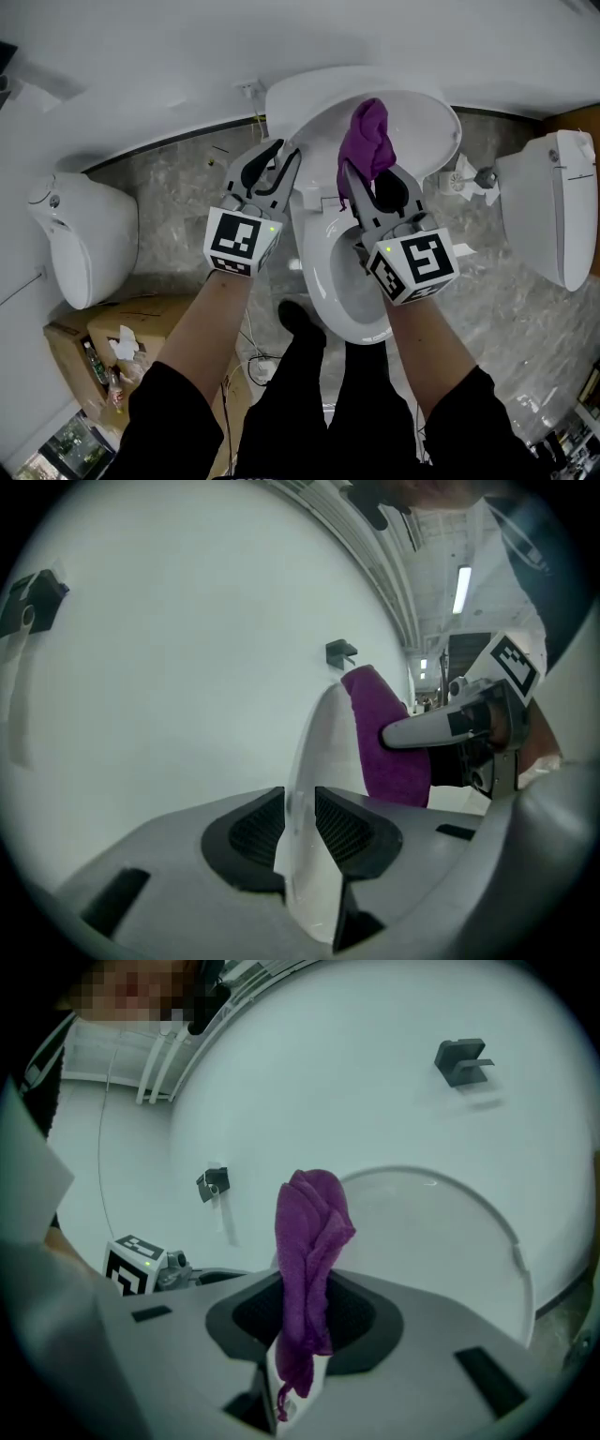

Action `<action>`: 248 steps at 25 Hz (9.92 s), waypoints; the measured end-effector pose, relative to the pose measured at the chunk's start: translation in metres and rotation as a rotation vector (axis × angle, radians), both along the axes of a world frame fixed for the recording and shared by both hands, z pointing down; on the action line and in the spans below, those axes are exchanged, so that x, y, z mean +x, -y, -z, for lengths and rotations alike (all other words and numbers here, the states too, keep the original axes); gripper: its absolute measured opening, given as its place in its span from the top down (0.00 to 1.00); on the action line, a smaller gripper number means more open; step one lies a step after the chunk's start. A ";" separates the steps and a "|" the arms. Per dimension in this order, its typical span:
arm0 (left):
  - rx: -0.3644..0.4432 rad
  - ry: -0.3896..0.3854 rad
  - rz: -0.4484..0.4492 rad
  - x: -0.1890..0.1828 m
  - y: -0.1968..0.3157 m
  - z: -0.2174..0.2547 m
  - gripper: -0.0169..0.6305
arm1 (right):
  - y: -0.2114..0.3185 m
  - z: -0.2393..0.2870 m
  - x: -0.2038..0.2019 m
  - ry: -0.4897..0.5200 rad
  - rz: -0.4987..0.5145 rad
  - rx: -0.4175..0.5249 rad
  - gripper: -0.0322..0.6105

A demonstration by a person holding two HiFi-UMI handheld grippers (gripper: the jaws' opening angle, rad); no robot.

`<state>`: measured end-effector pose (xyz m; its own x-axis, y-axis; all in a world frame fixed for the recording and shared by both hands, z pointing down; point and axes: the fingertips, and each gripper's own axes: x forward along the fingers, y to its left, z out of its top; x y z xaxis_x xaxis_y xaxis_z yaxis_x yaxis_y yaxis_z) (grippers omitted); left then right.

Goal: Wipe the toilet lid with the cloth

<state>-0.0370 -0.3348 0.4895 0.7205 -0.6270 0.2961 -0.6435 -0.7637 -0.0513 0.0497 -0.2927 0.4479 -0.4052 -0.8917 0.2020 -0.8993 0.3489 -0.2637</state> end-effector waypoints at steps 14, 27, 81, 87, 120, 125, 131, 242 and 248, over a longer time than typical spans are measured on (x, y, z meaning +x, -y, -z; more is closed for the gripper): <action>-0.008 0.008 0.010 -0.001 0.012 -0.008 0.86 | 0.040 -0.009 -0.010 -0.049 0.020 -0.008 0.79; -0.002 0.016 0.093 -0.004 0.014 -0.009 0.86 | 0.035 -0.009 0.107 -0.072 -0.094 0.029 0.79; 0.016 0.023 0.045 -0.002 0.017 -0.006 0.86 | 0.018 -0.076 0.159 -0.217 -0.246 0.043 0.80; 0.034 -0.040 -0.014 -0.001 0.015 -0.004 0.86 | 0.020 -0.086 0.130 -0.199 -0.331 0.041 0.80; 0.060 -0.037 -0.064 0.001 0.011 -0.001 0.86 | 0.018 -0.139 0.030 -0.161 -0.091 0.048 0.80; 0.051 0.027 -0.015 -0.003 0.013 -0.004 0.86 | 0.013 -0.143 0.094 -0.215 -0.113 0.039 0.80; 0.049 0.023 0.048 -0.007 0.013 -0.003 0.87 | 0.002 -0.146 0.153 -0.262 -0.170 0.038 0.80; -0.513 0.002 -0.296 0.005 -0.324 -0.119 0.95 | -0.191 -0.035 -0.035 -0.146 0.150 -0.212 0.80; -0.488 -0.037 -0.297 0.003 -0.303 -0.098 0.95 | -0.154 -0.080 -0.053 -0.320 0.276 -0.285 0.80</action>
